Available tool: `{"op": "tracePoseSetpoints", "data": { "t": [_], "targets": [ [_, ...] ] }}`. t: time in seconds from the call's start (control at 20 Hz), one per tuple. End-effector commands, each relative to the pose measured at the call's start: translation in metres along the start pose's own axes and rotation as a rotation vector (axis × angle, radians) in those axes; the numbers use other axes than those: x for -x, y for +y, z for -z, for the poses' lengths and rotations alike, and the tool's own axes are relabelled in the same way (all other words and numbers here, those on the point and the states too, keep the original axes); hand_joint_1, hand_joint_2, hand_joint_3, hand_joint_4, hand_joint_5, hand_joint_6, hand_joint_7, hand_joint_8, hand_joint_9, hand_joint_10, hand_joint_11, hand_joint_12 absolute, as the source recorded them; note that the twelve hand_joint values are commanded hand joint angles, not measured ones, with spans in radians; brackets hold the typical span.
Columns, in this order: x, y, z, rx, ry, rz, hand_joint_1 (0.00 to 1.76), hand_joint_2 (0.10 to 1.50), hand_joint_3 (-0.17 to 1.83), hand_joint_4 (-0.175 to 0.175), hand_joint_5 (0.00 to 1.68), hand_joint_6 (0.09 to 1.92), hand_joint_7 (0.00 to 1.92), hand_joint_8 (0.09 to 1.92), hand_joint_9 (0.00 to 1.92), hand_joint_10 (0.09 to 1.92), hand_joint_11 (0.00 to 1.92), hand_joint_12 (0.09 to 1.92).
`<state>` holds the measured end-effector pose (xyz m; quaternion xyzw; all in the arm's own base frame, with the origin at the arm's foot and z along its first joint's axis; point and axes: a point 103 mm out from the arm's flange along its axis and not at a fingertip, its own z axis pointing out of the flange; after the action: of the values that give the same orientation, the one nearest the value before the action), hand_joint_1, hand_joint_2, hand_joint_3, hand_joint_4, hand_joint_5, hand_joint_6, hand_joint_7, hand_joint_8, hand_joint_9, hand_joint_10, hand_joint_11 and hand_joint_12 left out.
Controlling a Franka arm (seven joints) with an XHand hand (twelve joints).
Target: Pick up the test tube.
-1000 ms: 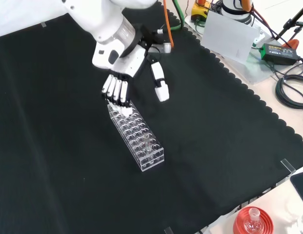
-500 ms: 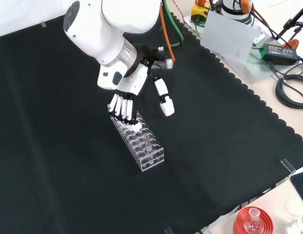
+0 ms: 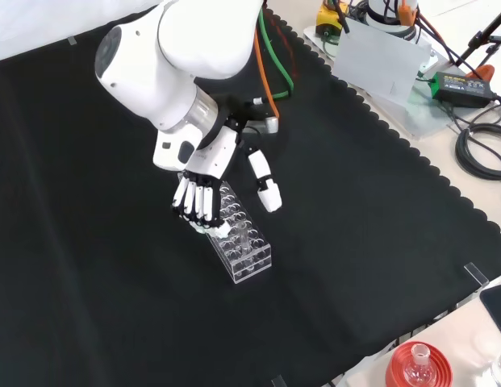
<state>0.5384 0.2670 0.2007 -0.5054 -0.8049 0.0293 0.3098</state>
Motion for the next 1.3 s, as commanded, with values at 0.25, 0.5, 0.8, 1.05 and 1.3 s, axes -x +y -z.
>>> {"op": "tracePoseSetpoints", "data": {
  "t": [0.25, 0.5, 0.8, 1.05, 1.3],
  "targets": [
    [0.007, 0.006, -0.018, -0.028, 0.02, 0.004, 1.05, 0.62, 0.56, 0.011, 0.59, 0.79, 0.63, 0.74, 0.36, 0.9, 0.0, 1.48],
    [0.009, 0.01, -0.027, -0.033, 0.016, -0.002, 1.07, 0.61, 0.6, 0.008, 0.63, 0.81, 0.69, 0.74, 0.4, 0.89, 0.0, 1.51],
    [0.012, 0.011, -0.029, -0.033, 0.013, -0.002, 1.1, 0.59, 0.65, -0.002, 0.69, 0.82, 0.75, 0.73, 0.46, 0.87, 0.0, 1.55],
    [0.015, 0.015, -0.031, -0.022, 0.016, -0.002, 1.12, 0.58, 0.68, -0.008, 0.73, 0.82, 0.81, 0.73, 0.5, 0.86, 0.0, 1.57],
    [0.016, 0.019, -0.031, -0.02, 0.016, -0.008, 1.13, 0.57, 0.71, -0.017, 0.77, 0.82, 0.87, 0.71, 0.58, 0.83, 0.03, 1.58]
  ]
}}
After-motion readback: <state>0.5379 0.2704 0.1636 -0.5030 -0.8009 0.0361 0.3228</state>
